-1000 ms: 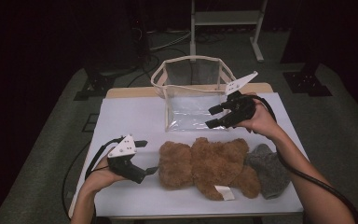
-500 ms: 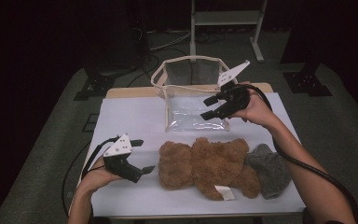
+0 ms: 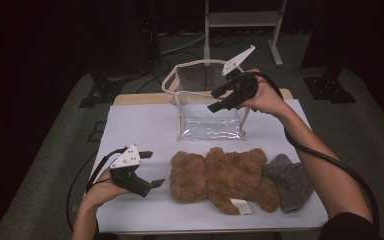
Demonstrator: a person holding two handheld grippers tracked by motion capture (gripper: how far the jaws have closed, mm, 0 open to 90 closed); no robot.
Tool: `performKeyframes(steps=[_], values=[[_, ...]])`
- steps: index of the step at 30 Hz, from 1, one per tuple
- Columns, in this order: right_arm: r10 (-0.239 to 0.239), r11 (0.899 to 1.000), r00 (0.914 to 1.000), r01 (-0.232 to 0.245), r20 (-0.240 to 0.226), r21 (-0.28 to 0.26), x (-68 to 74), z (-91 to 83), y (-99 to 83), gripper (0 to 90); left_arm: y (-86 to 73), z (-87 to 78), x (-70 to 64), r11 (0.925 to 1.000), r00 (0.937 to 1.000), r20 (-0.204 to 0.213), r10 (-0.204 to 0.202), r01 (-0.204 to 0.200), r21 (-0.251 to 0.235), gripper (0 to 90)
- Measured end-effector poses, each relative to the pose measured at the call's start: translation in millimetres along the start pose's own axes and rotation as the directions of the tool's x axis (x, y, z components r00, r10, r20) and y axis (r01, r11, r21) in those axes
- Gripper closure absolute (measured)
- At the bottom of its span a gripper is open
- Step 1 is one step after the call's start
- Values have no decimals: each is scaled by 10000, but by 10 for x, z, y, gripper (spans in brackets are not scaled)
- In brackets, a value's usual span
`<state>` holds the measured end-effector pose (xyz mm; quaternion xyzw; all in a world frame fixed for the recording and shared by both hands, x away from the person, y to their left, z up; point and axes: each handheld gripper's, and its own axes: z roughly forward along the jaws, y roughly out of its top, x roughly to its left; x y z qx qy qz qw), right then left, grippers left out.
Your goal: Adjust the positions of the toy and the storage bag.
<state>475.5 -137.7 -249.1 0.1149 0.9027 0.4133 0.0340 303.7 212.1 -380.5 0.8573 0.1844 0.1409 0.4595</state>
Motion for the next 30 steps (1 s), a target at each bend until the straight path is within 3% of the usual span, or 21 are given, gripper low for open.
performKeyframes(steps=[7, 17, 24, 30], values=[[200, 9995, 9996, -205, 208, 239, -205, 55, 59, 358, -19, -23, 0, 10000, 10000, -4, -47, 47, 35, 29], [589, 9971, 9974, -608, 416, 452, -413, 147, -39, 414, -30, -14, -5, 10000, 10000, 60, -61, 60, 69, 29], [776, 9935, 9957, -815, 507, 794, -438, 221, -120, 541, -26, -24, -8, 9999, 10000, 43, -83, 82, 77, 29], [1034, 9885, 9937, -1074, 424, 1066, -415, 238, -149, 742, -19, -24, -17, 10000, 10000, 90, -36, 36, 61, 29]])
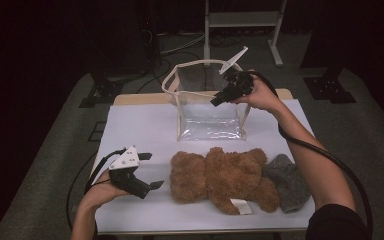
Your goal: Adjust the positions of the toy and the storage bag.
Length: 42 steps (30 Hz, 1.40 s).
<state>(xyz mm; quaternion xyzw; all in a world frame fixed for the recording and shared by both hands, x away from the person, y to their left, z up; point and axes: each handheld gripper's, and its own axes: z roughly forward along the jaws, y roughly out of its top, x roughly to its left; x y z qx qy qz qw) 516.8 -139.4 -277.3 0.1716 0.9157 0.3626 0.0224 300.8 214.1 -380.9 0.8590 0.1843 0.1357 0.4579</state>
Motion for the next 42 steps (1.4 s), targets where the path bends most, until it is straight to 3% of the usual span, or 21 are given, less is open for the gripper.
performKeyframes(steps=[2, 7, 22, 42], values=[[137, 9999, 9998, -137, -132, 49, 6, 0, -8, 816, 0, -1, 0, 10000, 10000, -5, 11, -11, 2, 29], [273, 9996, 9996, -273, -103, 45, 32, -2, -26, 860, 3, 1, -1, 10000, 10000, 1, 1, -1, -3, 29], [131, 9999, 9995, -129, -303, 82, 174, -42, -91, 868, 5, -5, -1, 10000, 10000, 7, 10, -10, 12, 29], [-71, 10000, 9984, 72, -564, 3, 495, -144, -259, 868, 14, 10, -11, 9999, 9999, -26, 107, -106, 100, 29]])
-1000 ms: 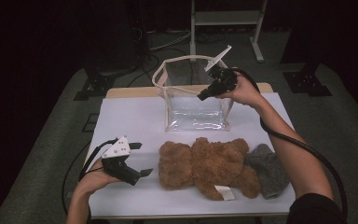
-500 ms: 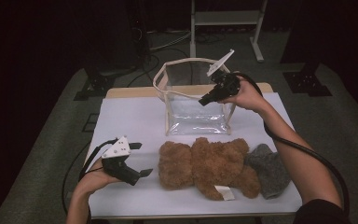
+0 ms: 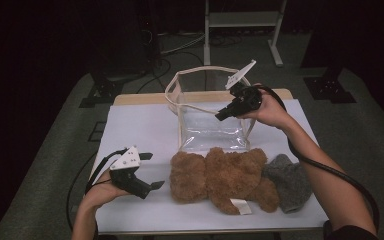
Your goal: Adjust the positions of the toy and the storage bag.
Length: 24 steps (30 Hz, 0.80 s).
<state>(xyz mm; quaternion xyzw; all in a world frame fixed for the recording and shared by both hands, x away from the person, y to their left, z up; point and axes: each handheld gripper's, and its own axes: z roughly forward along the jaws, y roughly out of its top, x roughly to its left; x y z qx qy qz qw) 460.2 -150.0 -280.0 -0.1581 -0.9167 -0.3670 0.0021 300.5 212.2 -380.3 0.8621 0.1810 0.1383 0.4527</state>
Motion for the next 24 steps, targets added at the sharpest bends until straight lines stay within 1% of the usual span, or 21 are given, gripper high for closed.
performKeyframes(steps=[2, 4, 9, 12, 24], values=[[-84, 10000, 10000, 84, 4, 12, 26, -6, -9, 868, -3, 0, 2, 10000, 10000, 20, 22, -22, 26, 29], [-50, 10000, 10000, 50, -33, 19, 57, -13, -18, 868, -4, 2, 1, 10000, 10000, 34, 20, -20, 20, 29], [-183, 9998, 9998, 183, -101, -10, 128, -23, -40, 868, 3, -1, -2, 10000, 10000, 35, 68, -69, 31, 29], [-177, 9998, 9997, 177, -169, 7, 170, -27, -52, 868, 5, 4, -5, 10000, 10000, 32, 66, -66, 13, 29], [-215, 9998, 9993, 214, -291, -39, 244, -27, -79, 867, 2, 15, -4, 10000, 10000, 49, 78, -78, 21, 29]])
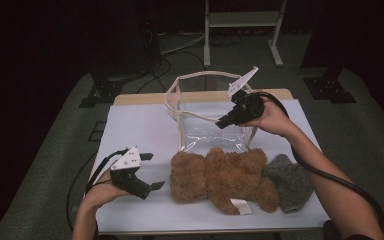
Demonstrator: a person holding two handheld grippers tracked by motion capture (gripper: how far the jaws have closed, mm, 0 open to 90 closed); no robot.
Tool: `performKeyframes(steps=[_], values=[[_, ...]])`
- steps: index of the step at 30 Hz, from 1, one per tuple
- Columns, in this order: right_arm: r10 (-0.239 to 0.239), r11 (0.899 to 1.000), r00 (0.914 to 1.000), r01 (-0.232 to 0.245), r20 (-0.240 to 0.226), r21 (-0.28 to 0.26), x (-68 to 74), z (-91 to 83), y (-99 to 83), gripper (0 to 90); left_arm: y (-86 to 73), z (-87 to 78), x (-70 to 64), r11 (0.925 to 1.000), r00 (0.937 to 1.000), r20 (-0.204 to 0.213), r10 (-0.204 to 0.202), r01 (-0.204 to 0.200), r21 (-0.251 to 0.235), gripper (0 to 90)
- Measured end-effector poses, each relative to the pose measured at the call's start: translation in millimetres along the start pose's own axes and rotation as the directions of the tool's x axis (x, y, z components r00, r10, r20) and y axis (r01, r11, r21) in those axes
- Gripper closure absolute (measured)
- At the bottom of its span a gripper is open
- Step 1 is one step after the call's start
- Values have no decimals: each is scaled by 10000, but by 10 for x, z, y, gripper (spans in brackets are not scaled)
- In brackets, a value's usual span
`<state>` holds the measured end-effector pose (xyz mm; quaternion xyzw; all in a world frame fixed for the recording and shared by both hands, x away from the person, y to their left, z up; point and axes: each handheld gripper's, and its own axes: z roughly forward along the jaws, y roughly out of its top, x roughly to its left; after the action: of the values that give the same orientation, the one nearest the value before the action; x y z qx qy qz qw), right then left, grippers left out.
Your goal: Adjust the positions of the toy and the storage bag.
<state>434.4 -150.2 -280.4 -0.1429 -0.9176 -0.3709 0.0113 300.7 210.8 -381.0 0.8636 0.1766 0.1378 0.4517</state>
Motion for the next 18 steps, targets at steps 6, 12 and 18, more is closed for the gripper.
performKeyframes(steps=[6, 12, 18], values=[[94, 9994, 9999, -90, 128, -348, -17, -36, -5, 715, -6, -8, 3, 10000, 10000, -8, -12, 12, 1, 29], [68, 9934, 9994, -30, 327, -1150, 43, -215, 6, 449, -14, 1, 12, 10000, 10000, 6, 0, 0, 36, 29], [-332, 9890, 9986, 389, 419, -1430, 243, -326, 21, 318, -8, -7, 7, 10000, 10000, 11, 19, -19, 26, 29]])
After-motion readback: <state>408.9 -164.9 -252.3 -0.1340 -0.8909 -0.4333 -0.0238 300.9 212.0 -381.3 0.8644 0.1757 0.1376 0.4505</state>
